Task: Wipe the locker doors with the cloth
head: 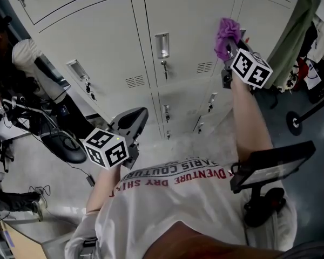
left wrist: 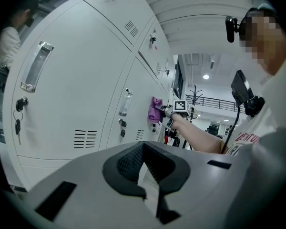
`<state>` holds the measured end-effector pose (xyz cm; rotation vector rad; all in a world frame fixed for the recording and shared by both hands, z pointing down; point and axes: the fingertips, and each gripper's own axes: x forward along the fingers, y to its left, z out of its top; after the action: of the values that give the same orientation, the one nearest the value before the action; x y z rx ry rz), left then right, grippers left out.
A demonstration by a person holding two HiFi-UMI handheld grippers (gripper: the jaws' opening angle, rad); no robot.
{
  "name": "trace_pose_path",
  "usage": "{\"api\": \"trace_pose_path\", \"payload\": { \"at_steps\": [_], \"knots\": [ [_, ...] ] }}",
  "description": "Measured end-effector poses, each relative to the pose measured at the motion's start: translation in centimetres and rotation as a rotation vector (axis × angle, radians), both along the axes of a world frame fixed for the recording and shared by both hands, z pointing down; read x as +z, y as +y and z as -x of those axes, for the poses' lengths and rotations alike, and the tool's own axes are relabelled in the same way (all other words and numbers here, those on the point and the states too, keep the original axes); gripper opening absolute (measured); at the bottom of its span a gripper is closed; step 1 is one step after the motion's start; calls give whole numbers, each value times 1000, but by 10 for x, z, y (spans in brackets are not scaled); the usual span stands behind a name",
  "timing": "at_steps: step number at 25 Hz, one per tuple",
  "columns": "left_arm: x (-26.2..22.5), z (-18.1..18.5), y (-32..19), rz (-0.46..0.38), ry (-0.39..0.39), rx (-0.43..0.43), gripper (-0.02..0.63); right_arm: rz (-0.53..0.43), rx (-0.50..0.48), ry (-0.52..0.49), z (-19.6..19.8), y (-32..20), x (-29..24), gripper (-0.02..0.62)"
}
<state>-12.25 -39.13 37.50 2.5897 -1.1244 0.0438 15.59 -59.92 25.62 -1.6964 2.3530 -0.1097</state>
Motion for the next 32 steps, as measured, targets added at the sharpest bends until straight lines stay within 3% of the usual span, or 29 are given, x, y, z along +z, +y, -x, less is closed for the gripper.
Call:
{"api": "trace_pose_path", "payload": {
  "at_steps": [9, 12, 16, 22, 32],
  "knots": [
    [-1, 8, 2, -2, 5, -26, -2, -137, -243, 2, 90, 63, -25, 46],
    [-1, 11, 3, -2, 7, -36, -1, -160, -321, 44, 127, 77, -12, 46],
    [3, 17, 3, 5, 9, -50, -2, -124, -393, 103, 164, 75, 32, 46],
    [10, 26, 0, 17, 12, -75, 0, -55, -395, 141, 189, 53, 86, 46],
    [19, 31, -6, 35, 8, -94, -1, -38, -355, 128, 196, 32, 98, 46]
  ]
}}
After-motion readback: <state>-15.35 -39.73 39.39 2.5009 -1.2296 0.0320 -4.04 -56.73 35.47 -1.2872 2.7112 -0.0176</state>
